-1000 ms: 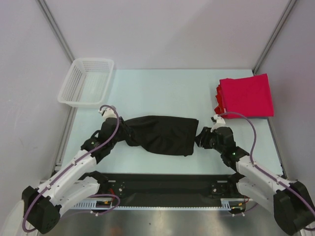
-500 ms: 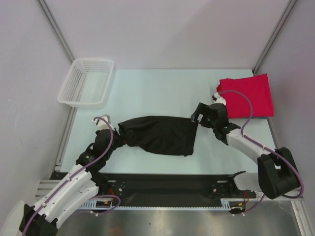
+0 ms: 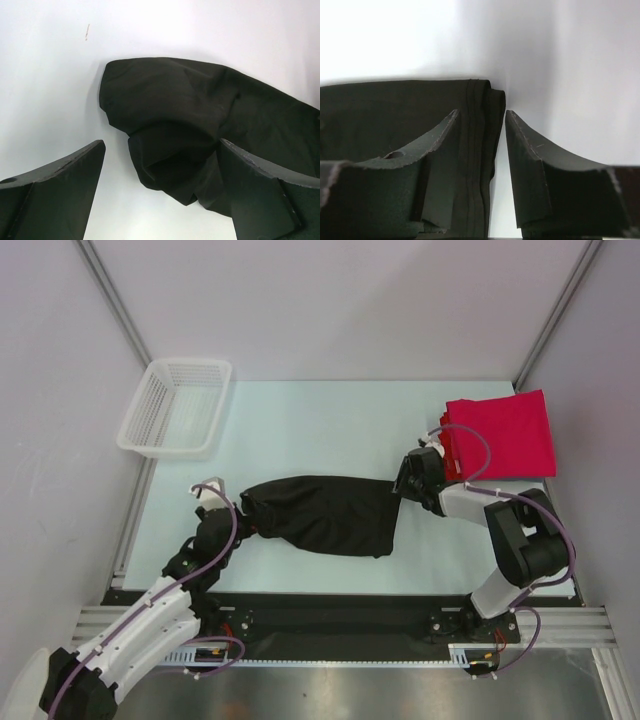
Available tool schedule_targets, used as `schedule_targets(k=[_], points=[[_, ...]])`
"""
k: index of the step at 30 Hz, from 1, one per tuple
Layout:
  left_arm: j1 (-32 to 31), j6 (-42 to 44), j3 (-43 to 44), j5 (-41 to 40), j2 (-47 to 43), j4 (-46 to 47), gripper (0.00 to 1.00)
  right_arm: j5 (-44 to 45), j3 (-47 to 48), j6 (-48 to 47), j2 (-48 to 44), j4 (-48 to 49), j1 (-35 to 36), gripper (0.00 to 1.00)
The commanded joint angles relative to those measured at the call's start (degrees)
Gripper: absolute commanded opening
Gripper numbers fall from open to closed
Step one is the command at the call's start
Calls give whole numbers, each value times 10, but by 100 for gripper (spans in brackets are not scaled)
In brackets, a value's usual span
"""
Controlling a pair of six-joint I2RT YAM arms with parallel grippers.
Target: Fold and stack the t-shirts
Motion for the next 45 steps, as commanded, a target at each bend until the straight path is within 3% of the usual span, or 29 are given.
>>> schedule_targets(k=[1,3,5,6,7,8,10,13,18,21,23,25,28,31,39,45], points=[[0,14,-5,15,-6,55,98,-1,10,2,16,46,2,45],[0,22,-2,8,-2,54,98,-6,16,2,26,52,4,45],[0,33,-1,4,-1,57,97,-3,23,-1,40,54,5,37],[0,37,-2,4,0,60,97,-2,35,-4,45,53,6,31],[0,41,-3,5,1,62,96,1,43,-9,51,43,6,17],[0,48,-4,5,2,63,96,3,49,-13,56,36,9,9],[1,52,-5,2,6,63,96,-2,57,-29,53,30,19,0],[0,58,-3,-2,10,64,95,56,48,-72,11,48,58,0],[0,62,-7,-18,-5,64,94,203,35,-245,-88,94,245,0],[0,59,-13,-24,-22,63,94,237,-63,-288,-193,228,299,0],[0,58,-17,-25,-32,64,94,223,-149,-271,-263,271,283,0],[0,58,-19,-29,-37,64,94,237,-189,-190,-356,290,213,0],[0,56,-24,-29,-37,63,95,232,-225,-33,-420,205,67,0],[0,58,-25,-24,-19,92,95,181,-234,19,-427,167,-6,0],[1,22,2,-27,78,108,98,123,-211,-7,-385,168,-6,0],[1,-20,89,-3,210,50,95,120,-218,-13,-398,173,-6,0]])
